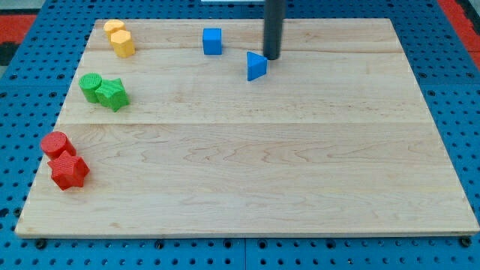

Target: Push the triangle below the cube

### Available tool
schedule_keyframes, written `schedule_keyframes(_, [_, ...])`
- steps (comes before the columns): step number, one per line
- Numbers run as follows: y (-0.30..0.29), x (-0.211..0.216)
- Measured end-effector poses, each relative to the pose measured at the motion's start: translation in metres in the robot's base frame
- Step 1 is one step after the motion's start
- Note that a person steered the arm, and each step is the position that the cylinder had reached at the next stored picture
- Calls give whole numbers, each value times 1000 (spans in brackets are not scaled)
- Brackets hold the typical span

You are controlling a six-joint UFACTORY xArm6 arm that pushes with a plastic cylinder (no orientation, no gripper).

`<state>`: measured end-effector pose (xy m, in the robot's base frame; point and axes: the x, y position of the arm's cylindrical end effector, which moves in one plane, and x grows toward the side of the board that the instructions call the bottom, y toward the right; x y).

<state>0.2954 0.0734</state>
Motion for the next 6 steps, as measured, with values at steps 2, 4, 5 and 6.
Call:
schedule_keyframes(2, [-35,25])
schedule_keyframes(4, [-54,42])
schedule_keyframes(5, [-106,90])
schedule_keyframes(6, [-184,88])
